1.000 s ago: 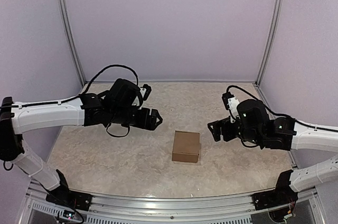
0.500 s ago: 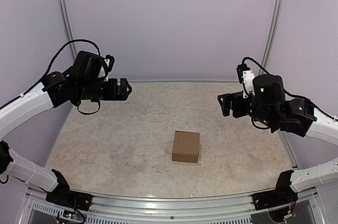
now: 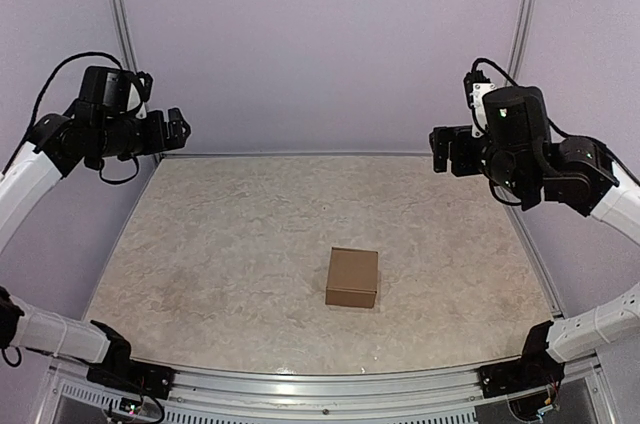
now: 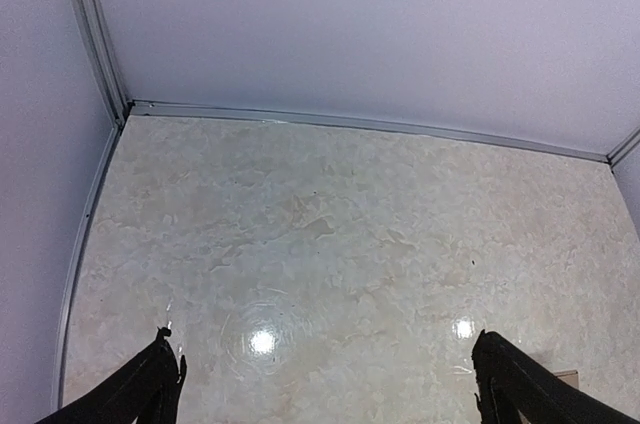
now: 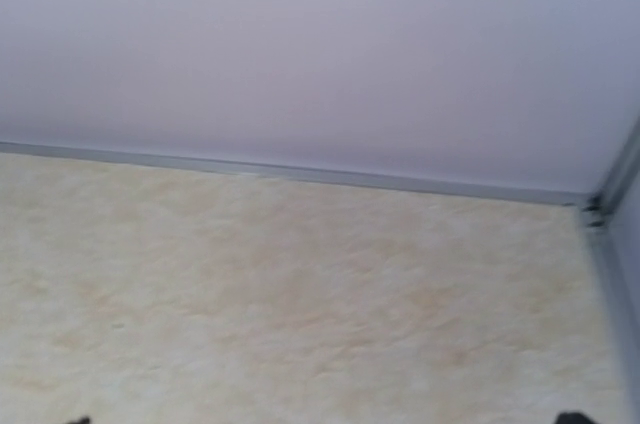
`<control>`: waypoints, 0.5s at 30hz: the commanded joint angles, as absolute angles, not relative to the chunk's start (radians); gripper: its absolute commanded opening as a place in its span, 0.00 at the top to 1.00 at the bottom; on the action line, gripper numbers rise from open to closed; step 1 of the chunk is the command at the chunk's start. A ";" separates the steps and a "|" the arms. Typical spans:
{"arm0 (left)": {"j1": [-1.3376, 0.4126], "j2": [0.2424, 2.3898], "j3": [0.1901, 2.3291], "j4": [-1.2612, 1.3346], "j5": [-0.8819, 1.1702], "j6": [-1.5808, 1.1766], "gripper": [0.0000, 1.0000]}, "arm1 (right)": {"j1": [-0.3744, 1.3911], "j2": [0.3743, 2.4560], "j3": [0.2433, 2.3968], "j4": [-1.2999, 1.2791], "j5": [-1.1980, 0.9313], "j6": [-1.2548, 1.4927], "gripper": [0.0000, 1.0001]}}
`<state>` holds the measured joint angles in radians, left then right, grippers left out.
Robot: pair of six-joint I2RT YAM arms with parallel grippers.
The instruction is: Fold the paper box
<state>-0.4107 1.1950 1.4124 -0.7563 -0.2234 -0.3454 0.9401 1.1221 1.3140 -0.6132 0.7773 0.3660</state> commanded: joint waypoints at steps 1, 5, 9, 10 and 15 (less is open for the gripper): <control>-0.397 1.156 1.460 -0.802 -0.321 -0.302 0.01 | 0.935 1.174 1.364 -0.730 0.955 0.296 0.00; -0.396 1.109 1.399 -0.735 -0.348 -0.296 0.01 | 0.934 1.134 1.317 -0.622 0.991 0.191 0.00; -0.395 1.019 1.252 -0.610 -0.338 -0.274 0.01 | 0.934 1.077 1.209 -0.508 0.969 0.166 0.00; -0.395 1.005 1.209 -0.575 -0.333 -0.264 0.01 | 0.934 1.072 1.189 -0.500 0.968 0.175 0.00; -0.380 0.970 1.166 -0.560 -0.357 -0.235 0.01 | 0.935 1.068 1.142 -0.505 0.986 0.228 0.00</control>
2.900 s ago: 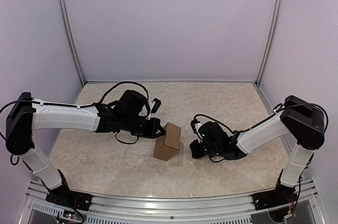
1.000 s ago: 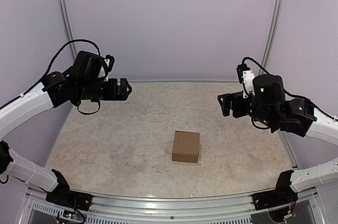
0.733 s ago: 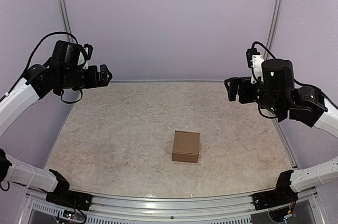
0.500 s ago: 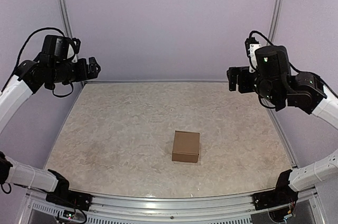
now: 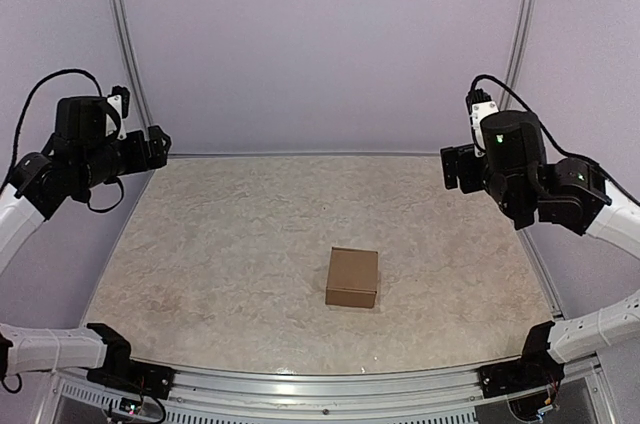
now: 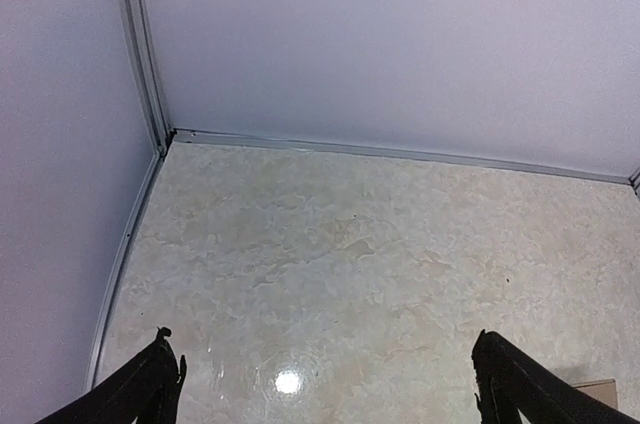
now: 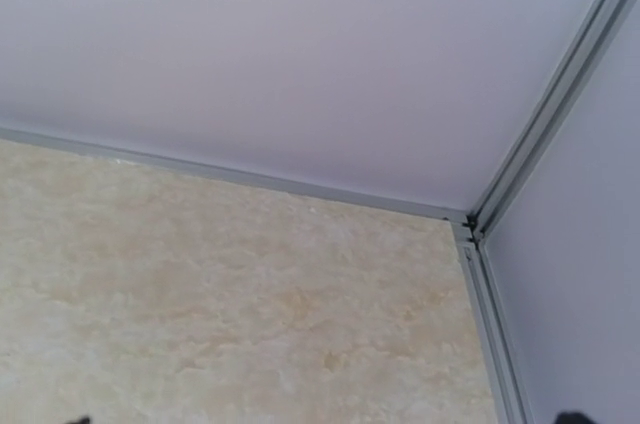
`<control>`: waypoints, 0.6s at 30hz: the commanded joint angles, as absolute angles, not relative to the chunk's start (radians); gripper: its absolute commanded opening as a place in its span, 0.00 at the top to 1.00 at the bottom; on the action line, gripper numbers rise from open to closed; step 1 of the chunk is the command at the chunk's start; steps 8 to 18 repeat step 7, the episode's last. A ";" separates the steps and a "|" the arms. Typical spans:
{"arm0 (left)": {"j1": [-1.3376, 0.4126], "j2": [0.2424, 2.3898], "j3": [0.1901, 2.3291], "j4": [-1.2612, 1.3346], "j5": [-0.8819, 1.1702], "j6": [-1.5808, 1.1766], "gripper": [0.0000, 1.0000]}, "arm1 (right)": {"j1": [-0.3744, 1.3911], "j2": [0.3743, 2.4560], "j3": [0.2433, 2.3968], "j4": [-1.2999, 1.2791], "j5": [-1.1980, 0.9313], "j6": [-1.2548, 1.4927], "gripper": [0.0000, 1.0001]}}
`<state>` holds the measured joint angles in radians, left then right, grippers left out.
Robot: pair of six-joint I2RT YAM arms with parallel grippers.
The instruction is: Fold the paper box
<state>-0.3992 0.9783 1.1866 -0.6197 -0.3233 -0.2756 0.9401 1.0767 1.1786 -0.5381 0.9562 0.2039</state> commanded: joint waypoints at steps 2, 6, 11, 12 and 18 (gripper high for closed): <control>-0.370 0.974 1.167 -0.565 -0.358 -0.235 0.01 | 0.936 1.057 1.130 -0.503 0.969 0.223 0.01; -0.351 0.979 1.162 -0.556 -0.317 -0.236 0.01 | 0.935 1.033 1.120 -0.491 0.932 0.224 0.01; -0.347 0.979 1.159 -0.553 -0.308 -0.236 0.01 | 0.936 1.031 1.115 -0.484 0.961 0.237 0.00; -0.347 0.979 1.159 -0.553 -0.308 -0.236 0.01 | 0.936 1.031 1.115 -0.484 0.961 0.237 0.00; -0.347 0.979 1.159 -0.553 -0.308 -0.236 0.01 | 0.936 1.031 1.115 -0.484 0.961 0.237 0.00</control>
